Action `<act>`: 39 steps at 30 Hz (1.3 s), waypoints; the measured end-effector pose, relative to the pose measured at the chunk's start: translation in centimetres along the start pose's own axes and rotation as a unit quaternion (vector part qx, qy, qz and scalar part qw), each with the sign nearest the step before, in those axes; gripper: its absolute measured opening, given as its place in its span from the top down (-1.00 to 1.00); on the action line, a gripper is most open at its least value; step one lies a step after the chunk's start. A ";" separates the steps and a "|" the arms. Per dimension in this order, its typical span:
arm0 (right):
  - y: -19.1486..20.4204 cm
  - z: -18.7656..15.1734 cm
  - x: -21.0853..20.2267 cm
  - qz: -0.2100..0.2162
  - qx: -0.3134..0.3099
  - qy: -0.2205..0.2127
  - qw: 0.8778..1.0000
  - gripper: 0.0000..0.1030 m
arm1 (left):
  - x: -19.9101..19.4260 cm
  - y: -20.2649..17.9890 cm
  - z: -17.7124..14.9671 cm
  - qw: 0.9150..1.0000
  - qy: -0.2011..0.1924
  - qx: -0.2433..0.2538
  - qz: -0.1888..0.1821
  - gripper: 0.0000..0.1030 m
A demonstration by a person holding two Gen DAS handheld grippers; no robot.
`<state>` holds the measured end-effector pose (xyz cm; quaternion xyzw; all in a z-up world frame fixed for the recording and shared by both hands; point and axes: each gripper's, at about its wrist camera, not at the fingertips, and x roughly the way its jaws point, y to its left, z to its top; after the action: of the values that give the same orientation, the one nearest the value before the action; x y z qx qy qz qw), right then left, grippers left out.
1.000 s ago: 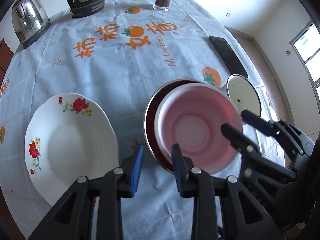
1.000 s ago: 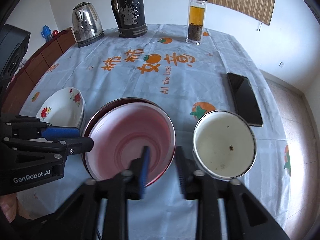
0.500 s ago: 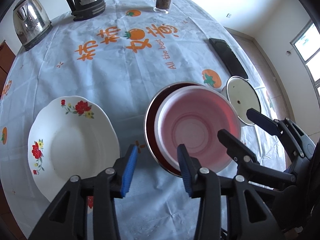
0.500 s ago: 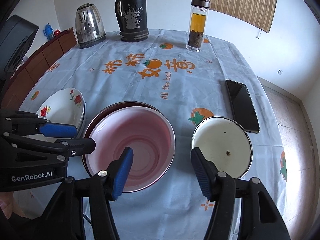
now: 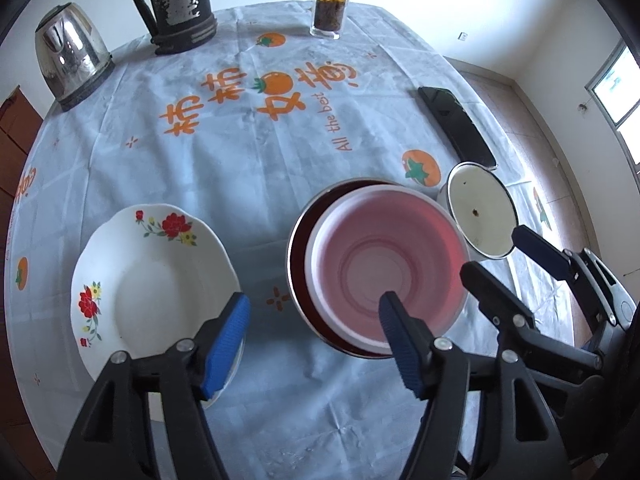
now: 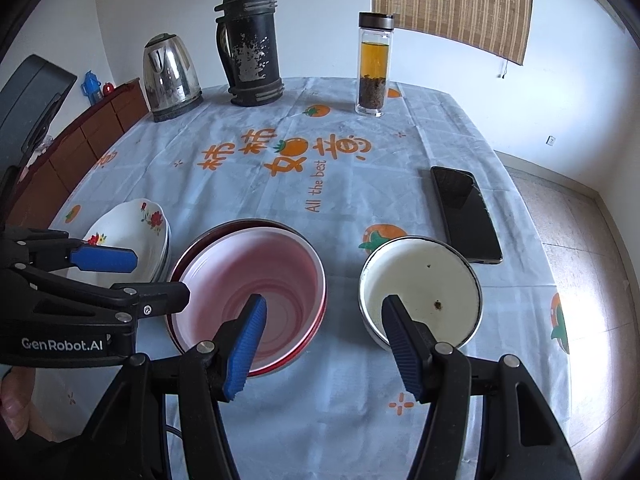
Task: Organize plates and bowls
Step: 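Move both grippers to the rim of the white enamel bowl, then close both grippers on the rim of the white enamel bowl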
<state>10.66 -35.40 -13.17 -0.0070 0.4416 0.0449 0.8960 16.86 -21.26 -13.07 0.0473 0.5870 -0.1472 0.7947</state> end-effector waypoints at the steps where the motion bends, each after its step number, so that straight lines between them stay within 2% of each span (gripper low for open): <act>1: -0.2 -0.1 -0.2 0.000 0.004 -0.001 1.000 -0.20 | -0.2 -0.1 0.1 1.000 -0.002 0.003 0.002 -0.33; 6: -2.0 -0.7 -1.0 -0.001 0.042 -0.004 0.999 -0.20 | -1.0 -1.2 0.9 0.999 -0.018 0.024 0.015 -0.33; 15: -6.0 -2.0 -1.8 -0.020 0.114 -0.005 0.993 -0.20 | -1.5 -4.4 2.5 0.997 -0.029 0.072 0.005 -0.33; 21: -8.1 -2.7 -1.7 -0.016 0.155 -0.004 0.988 -0.20 | -1.3 -7.1 3.7 0.993 -0.032 0.110 0.002 -0.33; 23: -8.9 -2.9 -1.3 -0.018 0.167 -0.001 0.986 -0.14 | -1.0 -7.9 4.2 0.992 -0.032 0.120 0.000 -0.32; 25: -9.7 -3.1 -1.1 -0.020 0.177 0.001 0.984 0.03 | -0.5 -8.7 4.7 0.991 -0.029 0.130 0.001 -0.27; 27: -10.5 -3.2 -0.6 -0.022 0.189 0.005 0.982 0.06 | -0.1 -9.4 5.1 0.990 -0.027 0.137 0.001 -0.17; 30: -11.5 -3.3 -0.1 -0.024 0.203 0.008 0.979 0.09 | 0.6 -10.5 5.8 0.988 -0.024 0.150 0.000 -0.12; 32: -11.9 -3.3 0.4 -0.021 0.208 0.012 0.978 0.26 | 1.5 -11.1 6.2 0.988 -0.016 0.157 0.000 -0.02; 39: -12.6 -3.4 1.6 -0.010 0.221 0.019 0.975 0.39 | 4.3 -12.6 7.3 0.986 0.021 0.163 -0.002 0.28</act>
<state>10.04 -48.00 -16.81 0.1861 0.4570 -0.0628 0.8675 21.11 -35.81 -13.65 0.1778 0.5722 -0.2417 0.7632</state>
